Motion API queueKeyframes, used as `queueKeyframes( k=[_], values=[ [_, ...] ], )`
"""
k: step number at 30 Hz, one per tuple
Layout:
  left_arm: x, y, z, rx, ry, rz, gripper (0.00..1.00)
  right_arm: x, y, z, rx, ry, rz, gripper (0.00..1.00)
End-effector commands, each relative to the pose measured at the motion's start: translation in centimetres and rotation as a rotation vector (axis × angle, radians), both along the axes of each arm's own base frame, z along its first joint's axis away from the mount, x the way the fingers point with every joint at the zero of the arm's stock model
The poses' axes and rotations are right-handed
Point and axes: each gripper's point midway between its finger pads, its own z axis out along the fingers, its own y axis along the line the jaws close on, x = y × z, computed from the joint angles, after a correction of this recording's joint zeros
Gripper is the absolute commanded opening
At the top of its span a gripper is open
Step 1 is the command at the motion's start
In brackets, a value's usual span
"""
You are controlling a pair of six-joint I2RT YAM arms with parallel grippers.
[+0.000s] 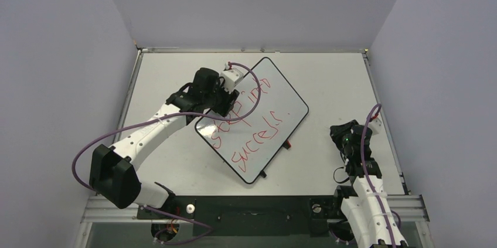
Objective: Write a sentence on the whiteboard
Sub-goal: Put down the whiteboard on the whiteboard stand.
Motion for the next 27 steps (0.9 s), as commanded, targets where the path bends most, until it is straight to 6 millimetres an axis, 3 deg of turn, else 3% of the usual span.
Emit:
queueKeyframes(
  k=[1, 19, 24, 27],
  values=[
    [-0.1, 0.2, 1.9, 0.001, -0.052, -0.001, 0.51, 0.3, -0.3, 1.0, -0.027, -0.030, -0.005, 0.00],
    [0.3, 1.0, 5.4, -0.025, -0.157, 0.036, 0.54, 0.2, -0.5, 0.9, -0.045, -0.024, -0.011, 0.00],
    [-0.3, 1.5, 8.6, -0.023, -0.239, 0.075, 0.55, 0.2, -0.5, 1.1, -0.047, -0.027, -0.007, 0.00],
    [-1.3, 0.7, 11.8, -0.046, -0.304, 0.058, 0.54, 0.2, -0.6, 1.4, -0.055, -0.028, -0.006, 0.00]
  ],
)
